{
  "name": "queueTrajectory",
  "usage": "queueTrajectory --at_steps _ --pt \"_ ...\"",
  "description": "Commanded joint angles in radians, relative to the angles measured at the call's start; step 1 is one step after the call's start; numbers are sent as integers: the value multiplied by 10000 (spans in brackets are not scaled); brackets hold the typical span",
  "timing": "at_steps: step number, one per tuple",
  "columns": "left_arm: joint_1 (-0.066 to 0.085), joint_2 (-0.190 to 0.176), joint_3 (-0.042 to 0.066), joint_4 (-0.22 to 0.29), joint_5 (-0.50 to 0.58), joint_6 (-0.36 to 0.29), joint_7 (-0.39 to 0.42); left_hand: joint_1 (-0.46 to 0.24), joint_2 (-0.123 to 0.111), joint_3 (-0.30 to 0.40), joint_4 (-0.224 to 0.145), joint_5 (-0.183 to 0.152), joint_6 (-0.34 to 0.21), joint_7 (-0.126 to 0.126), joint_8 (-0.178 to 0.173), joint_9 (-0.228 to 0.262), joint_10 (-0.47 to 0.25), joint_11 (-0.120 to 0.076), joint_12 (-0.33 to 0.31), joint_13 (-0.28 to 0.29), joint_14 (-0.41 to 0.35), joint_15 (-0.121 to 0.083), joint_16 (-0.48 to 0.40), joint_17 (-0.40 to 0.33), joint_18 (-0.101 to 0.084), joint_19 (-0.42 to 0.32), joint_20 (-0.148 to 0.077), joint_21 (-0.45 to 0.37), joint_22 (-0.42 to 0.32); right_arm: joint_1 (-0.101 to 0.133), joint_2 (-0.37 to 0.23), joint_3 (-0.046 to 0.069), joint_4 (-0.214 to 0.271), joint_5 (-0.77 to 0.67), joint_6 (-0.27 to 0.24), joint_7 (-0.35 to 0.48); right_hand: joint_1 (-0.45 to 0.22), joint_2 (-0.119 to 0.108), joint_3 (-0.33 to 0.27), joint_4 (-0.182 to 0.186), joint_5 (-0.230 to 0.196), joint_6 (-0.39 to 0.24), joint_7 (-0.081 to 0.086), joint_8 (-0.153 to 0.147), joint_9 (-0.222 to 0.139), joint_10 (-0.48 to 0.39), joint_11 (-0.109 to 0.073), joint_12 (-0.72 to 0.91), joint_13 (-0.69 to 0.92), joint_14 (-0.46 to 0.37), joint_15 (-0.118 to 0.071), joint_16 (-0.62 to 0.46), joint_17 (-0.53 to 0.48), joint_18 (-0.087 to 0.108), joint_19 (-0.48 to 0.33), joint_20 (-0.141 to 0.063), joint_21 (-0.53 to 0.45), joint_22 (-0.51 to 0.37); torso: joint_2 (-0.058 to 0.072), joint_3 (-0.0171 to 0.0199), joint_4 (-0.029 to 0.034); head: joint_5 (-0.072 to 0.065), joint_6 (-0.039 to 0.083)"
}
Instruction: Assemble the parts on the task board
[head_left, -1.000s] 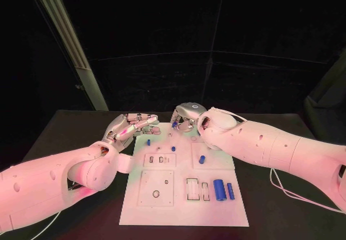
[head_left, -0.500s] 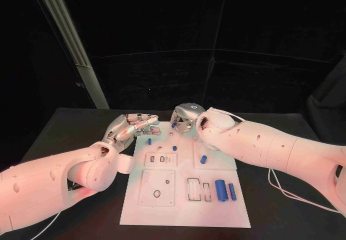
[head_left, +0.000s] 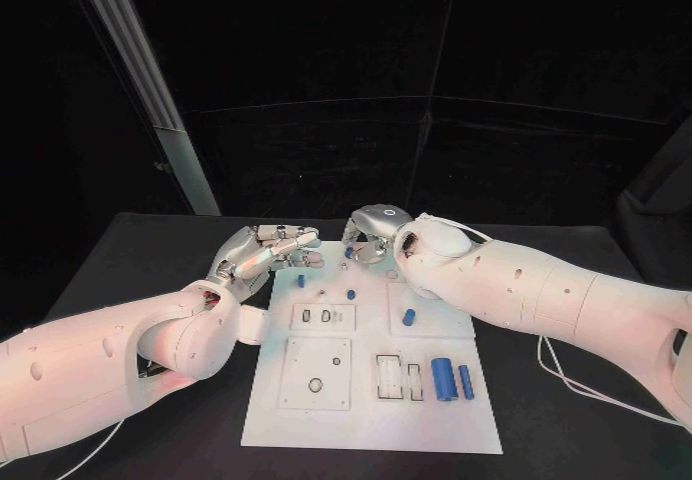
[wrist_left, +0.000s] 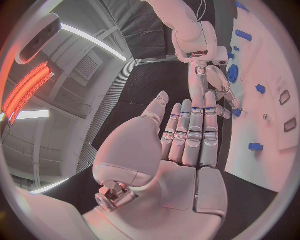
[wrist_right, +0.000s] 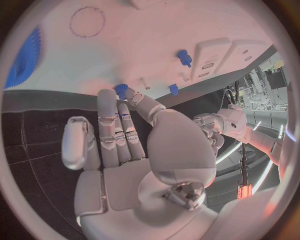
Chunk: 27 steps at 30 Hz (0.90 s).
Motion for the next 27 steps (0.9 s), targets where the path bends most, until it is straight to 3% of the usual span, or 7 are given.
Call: queueTrajectory --at_steps 1,12,16,19,21,25,27 --pt "17 -8 9 13 7 136 45 -64 28 -25 -10 -34 30 -22 -35 -14 33 37 -55 -9 4 22 -58 17 112 -11 56 -15 -9 36 -52 7 73 -64 -205 -24 54 -168 -259 -11 -42 -343 41 -18 -13 -455 62 38 4 -59 32 -166 -178 165 -257 57 -230 -445 0 1 -16 17 -13" --pt "17 -68 9 -23 8 148 41 -64 28 -25 -10 -34 30 -22 -35 -14 33 37 -55 -9 4 22 -58 17 112 -11 56 -15 -9 106 -1308 15 1300 530 -760 60 37 -138 -681 59 0 -346 37 54 36 80 1 263 106 98 -18 -256 -390 115 -58 45 -191 -242 -15 8 -55 -29 14" --pt "17 -87 8 -37 10 155 42 -64 29 -25 -11 -34 30 -22 -36 -14 33 38 -56 -9 4 22 -59 17 112 -12 56 -15 -9 229 -2125 23 2038 1416 -689 0 -422 -77 -735 281 -12 -194 -149 41 39 1304 -266 647 324 271 -209 -51 -282 -37 391 -47 133 503 -48 19 -136 -21 36" --pt "17 -93 8 -48 36 157 40 -66 36 -29 -22 -38 30 -22 -46 -17 30 40 -71 -9 1 24 -70 18 112 -16 58 -19 -15 321 -2689 25 2474 2137 -401 -161 -843 -164 -894 536 -111 -288 -334 0 20 2431 -553 1133 626 457 -430 612 705 -107 604 -174 296 863 -72 26 -188 -36 42" --pt "17 -94 8 -55 51 160 36 -63 39 -29 -27 -38 31 -24 -49 -18 31 40 -74 -8 1 24 -73 18 113 -17 59 -20 -16 380 -3092 26 2704 2552 -119 -321 -969 -356 -1136 708 -120 -363 -563 20 25 3362 -871 1855 1178 608 -715 1293 1703 -179 808 -469 453 1209 -95 31 -234 -39 44" --pt "17 -86 7 -66 62 172 25 -63 39 -29 -27 -38 31 -24 -49 -18 31 40 -74 -8 1 24 -73 18 113 -17 59 -20 -16 439 -3611 25 2860 2892 392 -623 -972 -639 -1683 1136 -142 -611 -681 2 20 3893 -1005 3443 2608 904 -875 2961 4390 -336 1215 -682 757 1945 -112 52 -286 -22 54" --pt "16 -77 7 -79 65 179 20 -63 39 -29 -27 -38 31 -24 -49 -18 31 40 -74 -8 1 24 -73 18 113 -17 59 -20 -16 454 -3765 24 2875 2869 675 -781 -375 -471 -2068 1748 34 -835 -758 163 68 3374 -1060 6776 6094 901 -752 3876 5743 -401 1369 -714 884 2242 -108 52 -279 -37 56"
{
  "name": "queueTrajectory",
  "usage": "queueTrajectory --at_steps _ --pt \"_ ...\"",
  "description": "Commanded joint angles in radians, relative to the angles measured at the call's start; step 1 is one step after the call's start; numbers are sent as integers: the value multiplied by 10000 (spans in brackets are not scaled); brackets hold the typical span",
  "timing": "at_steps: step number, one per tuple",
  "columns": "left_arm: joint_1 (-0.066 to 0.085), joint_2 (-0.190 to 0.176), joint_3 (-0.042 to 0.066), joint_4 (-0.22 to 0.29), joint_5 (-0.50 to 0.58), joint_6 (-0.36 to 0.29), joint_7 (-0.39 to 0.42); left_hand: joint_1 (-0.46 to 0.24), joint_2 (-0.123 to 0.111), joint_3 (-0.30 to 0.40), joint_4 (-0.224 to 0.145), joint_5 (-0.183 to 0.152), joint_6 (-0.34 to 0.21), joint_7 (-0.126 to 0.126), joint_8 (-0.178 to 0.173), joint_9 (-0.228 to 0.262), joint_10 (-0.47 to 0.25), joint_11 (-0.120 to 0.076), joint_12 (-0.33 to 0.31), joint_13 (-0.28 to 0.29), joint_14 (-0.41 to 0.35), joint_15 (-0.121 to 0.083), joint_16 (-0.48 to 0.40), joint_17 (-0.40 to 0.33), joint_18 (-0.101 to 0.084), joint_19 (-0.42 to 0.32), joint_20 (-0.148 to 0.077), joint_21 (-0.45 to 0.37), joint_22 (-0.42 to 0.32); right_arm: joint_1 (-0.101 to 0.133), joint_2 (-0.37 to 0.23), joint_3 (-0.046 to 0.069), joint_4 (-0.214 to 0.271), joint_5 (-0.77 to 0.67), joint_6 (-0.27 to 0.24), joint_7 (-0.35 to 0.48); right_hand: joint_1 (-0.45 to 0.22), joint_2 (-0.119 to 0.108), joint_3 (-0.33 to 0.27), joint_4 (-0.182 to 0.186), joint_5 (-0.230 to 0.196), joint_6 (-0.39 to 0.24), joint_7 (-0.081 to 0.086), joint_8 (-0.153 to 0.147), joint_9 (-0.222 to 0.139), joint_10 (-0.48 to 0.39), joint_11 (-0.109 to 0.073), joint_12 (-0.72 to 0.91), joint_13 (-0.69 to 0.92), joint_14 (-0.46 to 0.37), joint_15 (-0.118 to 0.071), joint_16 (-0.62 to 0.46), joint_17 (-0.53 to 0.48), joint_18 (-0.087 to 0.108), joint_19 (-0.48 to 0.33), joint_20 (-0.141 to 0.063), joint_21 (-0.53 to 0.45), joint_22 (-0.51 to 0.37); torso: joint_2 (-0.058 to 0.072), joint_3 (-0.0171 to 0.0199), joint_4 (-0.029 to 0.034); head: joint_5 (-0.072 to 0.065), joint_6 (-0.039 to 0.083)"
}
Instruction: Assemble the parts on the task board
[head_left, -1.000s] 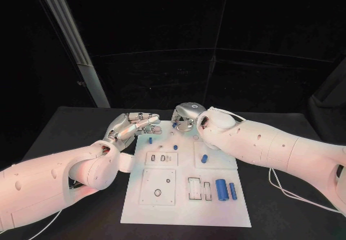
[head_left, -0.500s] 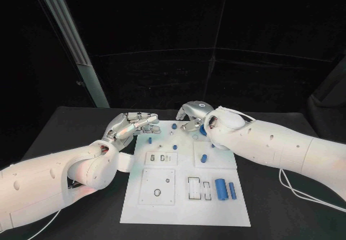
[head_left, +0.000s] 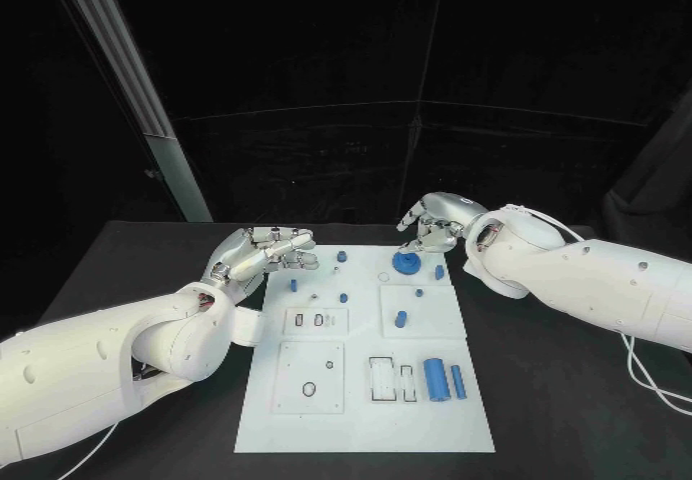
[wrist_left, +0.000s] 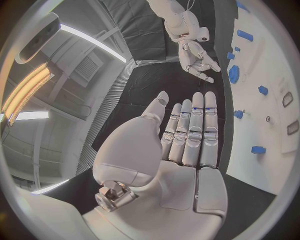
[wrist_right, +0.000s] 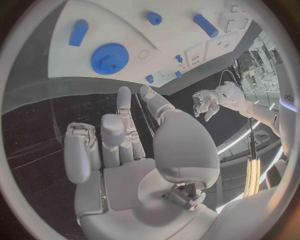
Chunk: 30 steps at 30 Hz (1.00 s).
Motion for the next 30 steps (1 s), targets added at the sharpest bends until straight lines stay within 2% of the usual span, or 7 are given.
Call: queueTrajectory --at_steps 1,2,5,10,16,21,30 --pt "16 17 8 -15 41 154 37 -63 39 -29 -28 -38 31 -24 -49 -9 31 39 -34 -9 1 25 -34 9 113 -17 59 -20 -8 38 -163 1 59 659 932 -568 416 -100 -587 739 18 -318 49 109 16 -481 64 3764 3936 254 -42 1112 1762 -247 522 -57 154 1657 -13 7 -36 -11 9" --pt "16 22 8 -20 41 157 36 -63 39 -29 -28 -38 31 -24 -49 -9 31 39 -34 -9 1 25 -34 9 113 -17 59 -20 -8 42 -190 1 50 636 1040 -622 508 -81 -614 875 41 -343 78 73 13 -481 56 4386 4584 279 -41 1281 2079 -257 543 4 170 1701 -13 9 -40 -23 11" --pt "15 45 7 -41 43 169 32 -63 39 -29 -28 -38 31 -24 -49 -9 31 39 -34 -9 1 25 -34 9 113 -17 59 -20 -8 48 -194 -1 -29 558 1387 -777 815 -227 -797 1359 10 -530 200 19 -4 -502 114 6322 6636 427 71 2012 3512 -257 550 81 182 1733 4 5 -28 -48 26" --pt "12 86 7 -77 44 195 26 -63 39 -29 -28 -38 31 -24 -49 -9 31 39 -34 -9 1 25 -34 9 113 -17 59 -20 -8 51 2 -5 -262 329 1800 -910 1152 -305 -883 1749 13 -613 237 15 0 -263 215 7840 8254 558 140 2546 4629 -299 663 152 251 1930 20 7 0 -84 20" --pt "9 114 7 -106 44 214 21 -63 39 -29 -28 -38 31 -24 -49 -9 31 39 -34 -9 1 25 -34 9 113 -17 59 -20 -8 48 267 -9 -509 83 1987 -937 1342 -320 -899 1878 16 -643 257 18 2 -24 272 8619 9089 594 170 2701 4977 -337 761 193 313 2102 14 -4 9 -97 -4" --pt "8 128 7 -119 44 227 16 -49 56 -27 -53 -36 42 -32 -58 -11 42 35 -47 -5 1 25 -48 12 115 -22 61 -24 -15 45 440 -11 -678 -120 1930 -973 1443 -298 -893 1934 43 -658 282 17 2 199 296 9189 9696 613 195 2777 5155 -364 831 221 358 2228 4 -15 -5 -87 -15" --pt "6 141 7 -124 44 241 11 -49 56 -27 -53 -36 42 -32 -58 -11 42 35 -47 -5 1 25 -48 12 115 -22 61 -24 -15 40 650 -14 -912 -374 2112 -1055 1535 -240 -837 1908 112 -658 291 20 4 238 306 9329 9851 630 206 2825 5270 -388 891 233 397 2335 7 -6 -3 -75 -44"
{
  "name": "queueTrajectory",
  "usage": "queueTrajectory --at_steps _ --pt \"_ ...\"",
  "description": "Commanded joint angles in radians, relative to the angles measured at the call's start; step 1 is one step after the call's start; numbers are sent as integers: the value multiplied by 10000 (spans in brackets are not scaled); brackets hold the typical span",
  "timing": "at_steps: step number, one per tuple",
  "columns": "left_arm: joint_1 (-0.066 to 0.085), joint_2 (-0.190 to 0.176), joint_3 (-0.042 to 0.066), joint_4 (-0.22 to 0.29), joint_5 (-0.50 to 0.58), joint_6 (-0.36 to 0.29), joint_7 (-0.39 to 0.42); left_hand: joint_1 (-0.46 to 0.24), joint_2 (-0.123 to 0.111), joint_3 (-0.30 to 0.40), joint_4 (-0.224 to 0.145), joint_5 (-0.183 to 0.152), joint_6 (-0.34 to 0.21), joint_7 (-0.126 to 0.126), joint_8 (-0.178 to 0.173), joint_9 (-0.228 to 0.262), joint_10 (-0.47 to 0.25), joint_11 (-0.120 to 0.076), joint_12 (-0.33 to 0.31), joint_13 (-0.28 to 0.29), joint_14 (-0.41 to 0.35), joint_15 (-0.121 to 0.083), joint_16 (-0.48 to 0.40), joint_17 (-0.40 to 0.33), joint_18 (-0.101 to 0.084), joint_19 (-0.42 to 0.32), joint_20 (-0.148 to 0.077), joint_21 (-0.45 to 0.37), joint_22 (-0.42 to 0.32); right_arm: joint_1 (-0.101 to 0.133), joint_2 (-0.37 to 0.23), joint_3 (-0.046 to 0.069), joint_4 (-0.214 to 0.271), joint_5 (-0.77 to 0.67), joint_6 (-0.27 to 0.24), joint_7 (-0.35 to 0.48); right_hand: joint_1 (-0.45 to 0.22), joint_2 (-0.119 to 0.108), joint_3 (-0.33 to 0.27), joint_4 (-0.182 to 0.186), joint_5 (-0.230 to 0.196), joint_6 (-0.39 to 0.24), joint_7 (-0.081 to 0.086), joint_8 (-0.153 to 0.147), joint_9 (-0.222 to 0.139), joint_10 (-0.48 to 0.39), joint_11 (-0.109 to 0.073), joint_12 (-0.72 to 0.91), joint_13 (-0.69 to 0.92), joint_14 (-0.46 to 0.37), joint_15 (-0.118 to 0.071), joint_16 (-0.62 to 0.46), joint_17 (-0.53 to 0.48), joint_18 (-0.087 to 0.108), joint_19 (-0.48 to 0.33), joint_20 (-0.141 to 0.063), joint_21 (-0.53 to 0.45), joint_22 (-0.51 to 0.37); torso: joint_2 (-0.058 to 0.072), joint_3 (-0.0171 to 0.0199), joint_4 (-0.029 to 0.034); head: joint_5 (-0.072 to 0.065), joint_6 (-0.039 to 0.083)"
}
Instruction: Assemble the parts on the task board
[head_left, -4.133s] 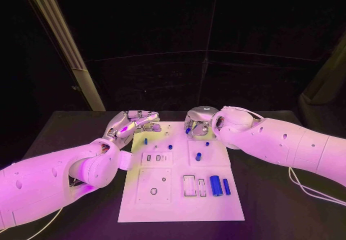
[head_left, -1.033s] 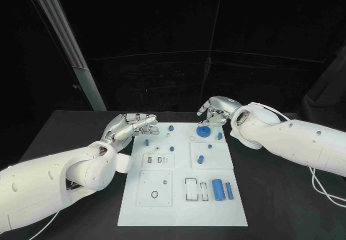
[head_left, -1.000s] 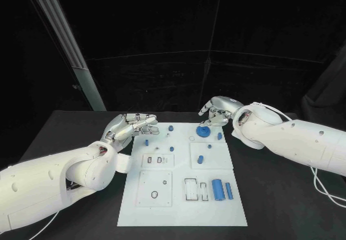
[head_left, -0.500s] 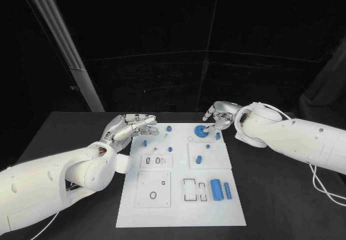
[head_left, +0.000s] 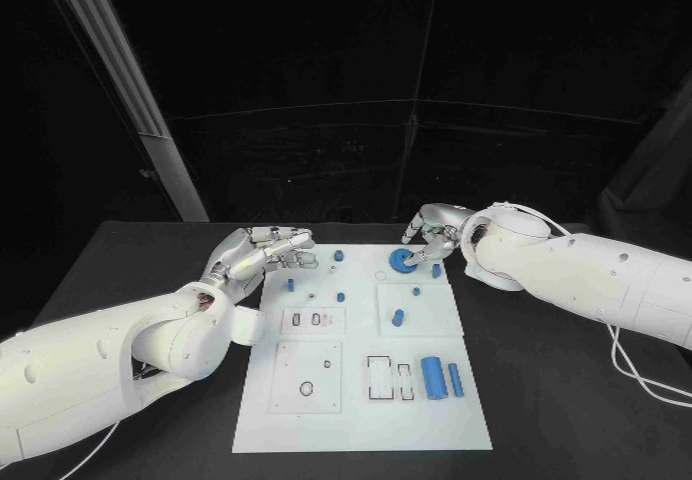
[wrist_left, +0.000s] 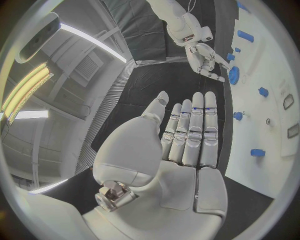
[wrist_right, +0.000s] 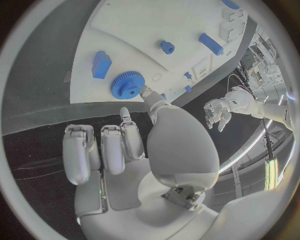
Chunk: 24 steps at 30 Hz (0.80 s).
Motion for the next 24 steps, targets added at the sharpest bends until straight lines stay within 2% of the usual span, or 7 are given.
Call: queueTrajectory --at_steps 1,12,24 --pt "12 15 9 6 15 154 41 -49 56 -27 -53 -36 42 -32 -58 -13 42 35 -47 -6 1 25 -48 15 115 -22 60 -24 -14 18 72 1 -69 -324 305 -121 112 39 41 2 57 -57 41 -8 -1 56 11 40 470 614 75 37 574 -80 912 70 49 2338 0 7 -3 14 -17" --pt "8 34 9 -16 15 164 37 -41 70 -25 -69 -34 49 -34 -64 -14 49 33 -56 -4 2 25 -57 16 116 -24 61 -26 -18 6 282 -3 -295 -472 483 -131 150 69 73 -24 82 -53 44 -5 0 38 15 42 475 623 79 61 633 -87 931 74 61 2372 4 5 -5 38 -74" --pt "5 44 9 -32 15 169 33 -41 70 -25 -69 -34 49 -34 -64 -14 49 33 -56 -4 2 25 -57 16 116 -24 61 -26 -18 -23 433 -6 -465 -497 683 -88 135 378 312 -259 91 438 -41 119 71 75 -53 181 644 626 35 85 719 -102 967 45 85 2440 -4 7 -6 45 -116"
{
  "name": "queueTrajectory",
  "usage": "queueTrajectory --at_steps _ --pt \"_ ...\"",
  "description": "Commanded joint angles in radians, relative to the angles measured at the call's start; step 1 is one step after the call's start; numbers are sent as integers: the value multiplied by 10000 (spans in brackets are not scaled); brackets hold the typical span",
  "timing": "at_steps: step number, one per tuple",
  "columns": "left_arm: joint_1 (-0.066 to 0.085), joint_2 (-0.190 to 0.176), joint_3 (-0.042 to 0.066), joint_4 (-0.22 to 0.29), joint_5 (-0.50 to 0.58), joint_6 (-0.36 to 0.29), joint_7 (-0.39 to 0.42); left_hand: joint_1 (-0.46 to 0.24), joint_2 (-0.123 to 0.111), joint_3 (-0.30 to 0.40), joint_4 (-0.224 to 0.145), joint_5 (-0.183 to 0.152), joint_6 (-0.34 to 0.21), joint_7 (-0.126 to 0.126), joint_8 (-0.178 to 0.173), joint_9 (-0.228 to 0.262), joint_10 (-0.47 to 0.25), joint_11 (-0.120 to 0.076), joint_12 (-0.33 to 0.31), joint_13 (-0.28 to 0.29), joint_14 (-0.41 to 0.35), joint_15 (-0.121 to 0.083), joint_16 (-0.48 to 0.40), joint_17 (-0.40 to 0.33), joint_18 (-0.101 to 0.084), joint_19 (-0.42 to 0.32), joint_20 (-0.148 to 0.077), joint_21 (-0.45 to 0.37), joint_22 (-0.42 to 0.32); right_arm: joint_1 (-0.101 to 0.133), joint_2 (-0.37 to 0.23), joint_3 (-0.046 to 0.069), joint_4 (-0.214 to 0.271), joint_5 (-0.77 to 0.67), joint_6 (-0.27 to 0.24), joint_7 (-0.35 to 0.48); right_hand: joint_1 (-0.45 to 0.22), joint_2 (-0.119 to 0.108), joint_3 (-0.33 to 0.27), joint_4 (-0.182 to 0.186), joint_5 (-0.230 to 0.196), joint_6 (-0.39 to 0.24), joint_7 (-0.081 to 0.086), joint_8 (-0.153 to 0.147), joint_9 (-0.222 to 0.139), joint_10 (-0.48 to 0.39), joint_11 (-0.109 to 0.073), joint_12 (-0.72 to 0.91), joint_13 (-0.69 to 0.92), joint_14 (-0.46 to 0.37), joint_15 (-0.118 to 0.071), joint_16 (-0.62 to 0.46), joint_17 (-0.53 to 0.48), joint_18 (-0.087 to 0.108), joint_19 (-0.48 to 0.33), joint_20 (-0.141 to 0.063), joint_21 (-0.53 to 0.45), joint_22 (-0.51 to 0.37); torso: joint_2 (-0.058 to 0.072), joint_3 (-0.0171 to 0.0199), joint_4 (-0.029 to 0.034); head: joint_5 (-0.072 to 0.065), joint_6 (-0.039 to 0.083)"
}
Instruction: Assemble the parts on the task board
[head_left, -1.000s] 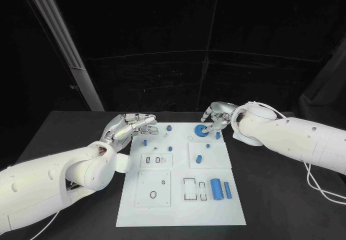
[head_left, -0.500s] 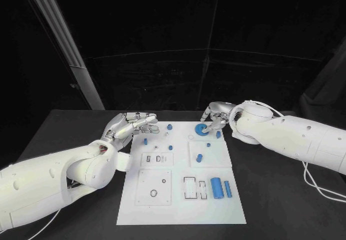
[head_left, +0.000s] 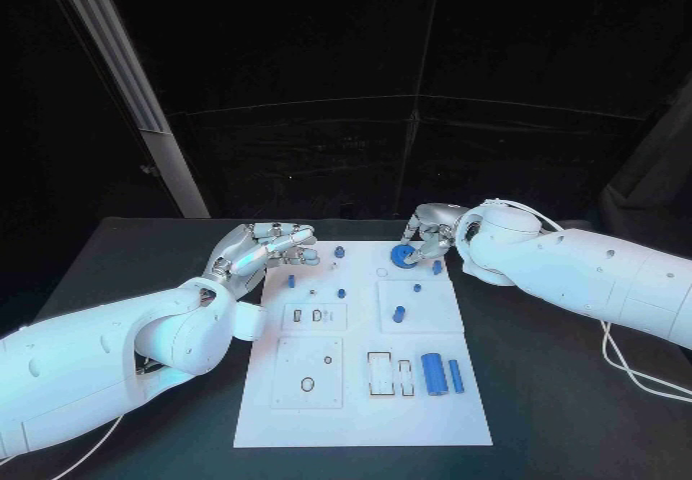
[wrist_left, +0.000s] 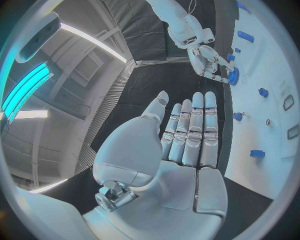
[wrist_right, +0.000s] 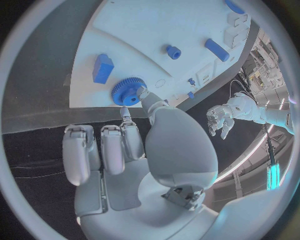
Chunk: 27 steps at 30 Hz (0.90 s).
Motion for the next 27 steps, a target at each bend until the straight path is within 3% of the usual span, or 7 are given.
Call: queueTrajectory --at_steps 1,19,21,25,27 --pt "10 12 9 5 9 135 43 -41 70 4 -41 -34 49 -34 -64 -16 48 33 -56 -4 3 24 -57 10 117 -24 61 -26 -15 4 31 -1 -21 -102 239 13 -13 116 79 -30 55 133 -14 59 18 44 -21 71 655 626 31 46 727 -106 937 7 49 2448 -4 1 -1 7 -13" --pt "8 19 8 -25 9 132 28 -32 89 7 -61 -30 58 -36 -72 -17 55 32 -68 -3 5 24 -68 12 118 -26 62 -28 -20 -23 91 -4 -104 -190 286 -1 -104 270 209 -178 99 402 -56 86 41 87 -62 137 738 637 -4 67 797 -121 975 -27 74 2516 1 3 -1 1 -53" --pt "8 20 8 -25 9 133 28 -32 89 7 -61 -30 58 -36 -72 -17 55 32 -68 -3 5 24 -68 12 118 -26 62 -28 -20 -27 92 -4 -84 -294 40 -3 -115 363 292 -235 129 534 -75 111 58 109 -80 168 775 640 -17 69 810 -127 991 -42 83 2543 3 3 -1 -1 -52" --pt "8 17 8 -27 9 130 29 -26 101 11 -71 -28 62 -38 -77 -18 58 31 -75 -2 7 23 -73 14 119 -26 62 -29 -22 -35 70 -4 6 -569 -704 90 43 778 714 -479 282 1308 -253 393 230 259 -227 375 1006 658 -137 99 892 -148 1042 -130 116 2632 -7 4 -5 -5 -48" --pt "8 11 8 -26 9 127 30 -26 101 11 -71 -28 62 -38 -77 -18 58 31 -75 -2 7 23 -73 14 119 -26 62 -29 -22 -39 50 -4 80 -668 -1095 162 16 849 856 -588 552 1565 -326 456 295 308 -298 432 1073 668 -206 114 933 -148 1042 -202 116 2632 -6 2 -7 -8 -39"
